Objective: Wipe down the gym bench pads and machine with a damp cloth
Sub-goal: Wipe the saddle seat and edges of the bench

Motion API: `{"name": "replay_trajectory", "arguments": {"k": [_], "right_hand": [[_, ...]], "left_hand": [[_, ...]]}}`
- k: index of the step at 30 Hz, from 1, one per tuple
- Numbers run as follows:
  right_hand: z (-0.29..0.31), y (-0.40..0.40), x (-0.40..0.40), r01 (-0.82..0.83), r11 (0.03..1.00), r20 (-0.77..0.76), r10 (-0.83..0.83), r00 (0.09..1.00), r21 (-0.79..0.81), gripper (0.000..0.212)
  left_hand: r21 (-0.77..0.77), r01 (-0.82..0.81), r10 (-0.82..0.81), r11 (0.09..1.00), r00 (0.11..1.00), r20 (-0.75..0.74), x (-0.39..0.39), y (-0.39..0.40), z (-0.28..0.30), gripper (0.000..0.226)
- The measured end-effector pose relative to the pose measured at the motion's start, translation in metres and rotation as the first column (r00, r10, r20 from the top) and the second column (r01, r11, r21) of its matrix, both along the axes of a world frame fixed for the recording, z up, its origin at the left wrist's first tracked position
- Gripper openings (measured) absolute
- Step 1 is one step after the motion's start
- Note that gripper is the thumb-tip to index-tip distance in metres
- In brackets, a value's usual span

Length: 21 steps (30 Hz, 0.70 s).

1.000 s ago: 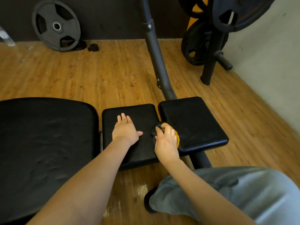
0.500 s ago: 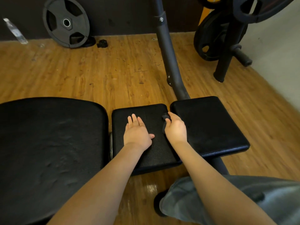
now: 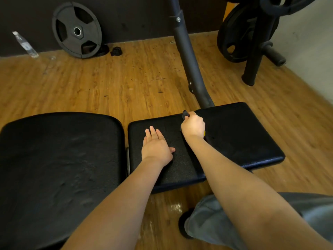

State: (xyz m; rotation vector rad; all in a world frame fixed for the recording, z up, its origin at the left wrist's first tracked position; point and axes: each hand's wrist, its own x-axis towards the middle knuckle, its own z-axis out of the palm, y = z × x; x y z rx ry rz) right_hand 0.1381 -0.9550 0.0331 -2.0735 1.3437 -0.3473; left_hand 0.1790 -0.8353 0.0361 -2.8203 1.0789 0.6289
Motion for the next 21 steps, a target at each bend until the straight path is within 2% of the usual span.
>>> {"name": "replay_trajectory", "arguments": {"k": [3,5,12,16,21], "right_hand": [[0.005,0.001,-0.012,-0.085,0.991,0.021,0.083,0.996,0.099,0.032],[0.007,0.008,-0.027,-0.116,0.988,0.029,0.114,0.993,0.105,0.034],[0.009,0.047,-0.080,-0.067,0.989,0.026,0.064,0.998,0.129,0.036],[0.010,0.065,-0.111,-0.076,0.991,-0.034,0.080,0.996,0.108,0.033],[0.014,0.049,-0.115,-0.058,0.984,-0.103,0.076,0.992,0.169,0.024]], "left_hand": [[-0.003,0.003,-0.003,1.000,1.000,-0.020,0.001,0.001,0.002,0.087],[-0.005,0.003,-0.003,1.000,1.000,-0.031,0.002,0.002,0.003,0.086],[-0.043,0.018,-0.020,0.999,0.999,-0.048,0.002,0.008,0.004,0.084],[-0.043,0.031,-0.033,0.999,0.999,-0.042,0.004,0.011,0.003,0.084],[-0.047,0.039,-0.040,0.998,0.999,-0.021,0.004,0.010,0.000,0.084]]}}
